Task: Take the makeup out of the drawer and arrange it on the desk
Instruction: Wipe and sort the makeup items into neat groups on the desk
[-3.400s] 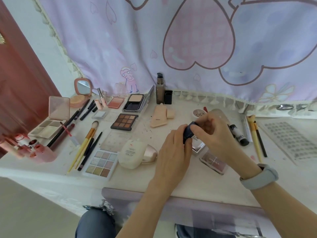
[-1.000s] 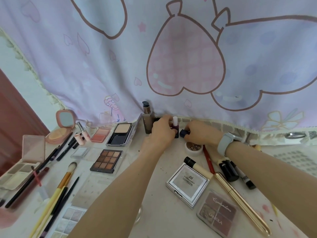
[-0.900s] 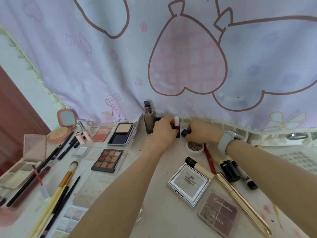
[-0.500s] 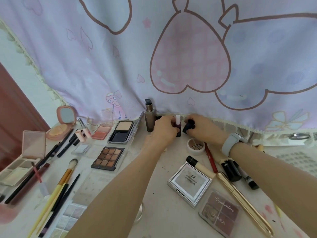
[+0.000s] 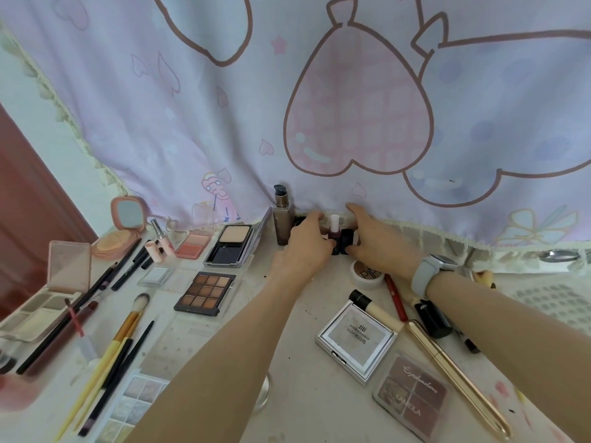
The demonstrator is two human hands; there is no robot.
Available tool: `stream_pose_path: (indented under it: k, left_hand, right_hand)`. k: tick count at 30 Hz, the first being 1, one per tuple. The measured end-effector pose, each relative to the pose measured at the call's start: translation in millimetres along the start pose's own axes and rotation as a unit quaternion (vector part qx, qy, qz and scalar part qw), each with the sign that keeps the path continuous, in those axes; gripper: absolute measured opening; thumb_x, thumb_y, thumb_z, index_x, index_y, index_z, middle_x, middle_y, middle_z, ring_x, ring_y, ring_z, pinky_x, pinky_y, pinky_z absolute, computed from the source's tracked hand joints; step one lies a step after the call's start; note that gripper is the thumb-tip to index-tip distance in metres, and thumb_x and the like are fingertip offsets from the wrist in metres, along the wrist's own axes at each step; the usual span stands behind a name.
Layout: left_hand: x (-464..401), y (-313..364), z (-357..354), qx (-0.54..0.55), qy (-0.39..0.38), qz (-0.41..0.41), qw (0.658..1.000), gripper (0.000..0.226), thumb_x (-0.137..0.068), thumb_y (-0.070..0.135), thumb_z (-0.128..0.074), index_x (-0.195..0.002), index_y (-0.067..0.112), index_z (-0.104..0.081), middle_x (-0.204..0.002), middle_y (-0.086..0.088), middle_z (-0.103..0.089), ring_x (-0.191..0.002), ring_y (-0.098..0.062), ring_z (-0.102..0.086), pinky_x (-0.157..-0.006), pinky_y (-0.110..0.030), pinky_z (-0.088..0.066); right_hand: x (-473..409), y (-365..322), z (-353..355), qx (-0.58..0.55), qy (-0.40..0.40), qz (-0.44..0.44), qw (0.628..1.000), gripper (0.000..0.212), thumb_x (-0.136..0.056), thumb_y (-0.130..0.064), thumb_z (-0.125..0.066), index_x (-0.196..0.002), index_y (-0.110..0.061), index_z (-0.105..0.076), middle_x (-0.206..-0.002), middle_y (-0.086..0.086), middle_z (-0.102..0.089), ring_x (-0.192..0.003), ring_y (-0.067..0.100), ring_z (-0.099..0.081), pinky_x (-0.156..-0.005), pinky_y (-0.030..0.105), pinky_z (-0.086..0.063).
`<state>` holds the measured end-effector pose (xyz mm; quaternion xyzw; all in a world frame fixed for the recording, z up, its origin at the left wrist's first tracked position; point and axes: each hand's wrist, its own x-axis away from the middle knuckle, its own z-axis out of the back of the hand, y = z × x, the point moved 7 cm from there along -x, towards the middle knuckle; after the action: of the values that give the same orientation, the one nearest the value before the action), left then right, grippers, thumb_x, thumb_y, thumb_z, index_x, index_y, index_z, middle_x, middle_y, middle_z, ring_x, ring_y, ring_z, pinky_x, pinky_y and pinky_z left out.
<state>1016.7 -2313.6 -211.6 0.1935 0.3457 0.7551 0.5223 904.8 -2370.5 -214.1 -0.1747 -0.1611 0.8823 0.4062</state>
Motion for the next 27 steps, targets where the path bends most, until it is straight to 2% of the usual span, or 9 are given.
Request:
stream_pose_path:
  k: [3, 5, 8, 11, 13, 16, 18, 22, 27]
  left_hand:
    - [4, 2, 4, 0.016, 0.013, -0.003, 1.0, 0.055, -0.083, 0.019, -0.061, -0.134, 0.021, -0.04, -0.123, 0.0, -0.058, -0.102, -0.021, -0.059, -0.094, -0.044, -0.046]
    - [12, 4, 10, 0.034, 0.027, -0.01, 0.999, 0.052, -0.084, 0.019, -0.061, -0.133, 0.022, -0.041, -0.119, 0.004, -0.058, -0.098, -0.017, -0.059, -0.093, -0.044, -0.046]
    - [38, 11, 22, 0.068, 0.055, -0.04, 0.995, 0.042, -0.085, 0.022, -0.057, -0.126, 0.026, -0.047, -0.104, 0.013, -0.055, -0.091, -0.009, -0.058, -0.09, -0.041, -0.047]
    - [72, 18, 34, 0.086, 0.077, -0.066, 0.991, 0.035, -0.087, 0.022, -0.057, -0.122, 0.024, -0.051, -0.107, 0.012, -0.057, -0.081, 0.004, -0.053, -0.079, -0.024, -0.045]
    - [96, 17, 43, 0.098, 0.092, -0.07, 0.988, 0.034, -0.089, 0.019, -0.056, -0.122, 0.02, -0.053, -0.107, 0.012, -0.056, -0.079, 0.005, -0.052, -0.071, -0.009, -0.04]
    - [132, 7, 60, 0.14, 0.118, -0.058, 0.981, 0.025, -0.09, 0.018, -0.056, -0.116, 0.018, -0.058, -0.101, 0.015, -0.057, -0.077, 0.014, -0.053, -0.065, 0.004, -0.037]
    - [152, -2, 70, 0.176, 0.136, -0.044, 0.974, 0.02, -0.091, 0.016, -0.055, -0.11, 0.019, -0.06, -0.096, 0.016, -0.059, -0.077, 0.019, -0.053, -0.065, 0.004, -0.037]
    - [181, -11, 73, 0.212, 0.147, -0.033, 0.966, 0.015, -0.091, 0.014, -0.055, -0.103, 0.019, -0.061, -0.091, 0.022, -0.058, -0.077, 0.02, -0.053, -0.064, 0.002, -0.038]
    - [205, -21, 61, 0.236, 0.135, -0.016, 0.962, 0.015, -0.091, 0.017, -0.053, -0.098, 0.029, -0.059, -0.093, 0.016, -0.063, -0.085, -0.001, -0.062, -0.07, -0.007, -0.047]
  right_hand:
    - [10, -2, 7, -0.023, 0.009, -0.008, 1.0, 0.068, -0.085, -0.017, -0.06, -0.142, -0.015, -0.022, -0.12, 0.011, -0.053, -0.084, 0.018, -0.055, -0.072, 0.028, -0.044]
    - [25, -5, 20, -0.04, 0.057, -0.004, 0.998, 0.053, -0.088, -0.016, -0.057, -0.136, -0.012, -0.034, -0.13, 0.008, -0.047, -0.091, 0.018, -0.055, -0.081, 0.027, -0.042]
    - [62, -15, 37, -0.065, 0.116, 0.01, 0.991, 0.027, -0.089, -0.017, -0.054, -0.116, -0.013, -0.053, -0.113, 0.003, -0.053, -0.079, 0.011, -0.052, -0.076, 0.023, -0.039]
    - [102, -42, 31, -0.006, 0.068, 0.069, 0.995, 0.023, -0.088, -0.028, -0.056, -0.108, -0.019, -0.062, -0.107, -0.003, -0.06, -0.087, 0.011, -0.056, -0.079, 0.026, -0.041]
    - [125, -64, 21, 0.07, 0.025, 0.122, 0.99, 0.036, -0.087, -0.041, -0.054, -0.118, -0.024, -0.06, -0.117, -0.004, -0.059, -0.105, 0.015, -0.054, -0.087, 0.027, -0.037]
    - [146, -84, -6, 0.183, -0.052, 0.151, 0.97, 0.06, -0.088, -0.056, -0.038, -0.14, -0.027, -0.034, -0.142, 0.0, -0.039, -0.128, 0.023, -0.036, -0.101, 0.038, -0.028]
    - [151, -89, -21, 0.243, -0.078, 0.162, 0.953, 0.062, -0.09, -0.057, -0.031, -0.144, -0.027, -0.021, -0.149, 0.002, -0.028, -0.133, 0.025, -0.027, -0.105, 0.04, -0.024]
    - [160, -99, -27, 0.272, -0.091, 0.197, 0.937, 0.051, -0.095, -0.046, -0.028, -0.141, -0.026, -0.023, -0.151, -0.002, -0.026, -0.131, 0.03, -0.029, -0.101, 0.041, -0.029]
    - [172, -107, -27, 0.25, -0.113, 0.22, 0.936, 0.043, -0.095, -0.038, -0.03, -0.138, -0.034, -0.029, -0.149, -0.008, -0.028, -0.13, 0.028, -0.029, -0.098, 0.041, -0.031]
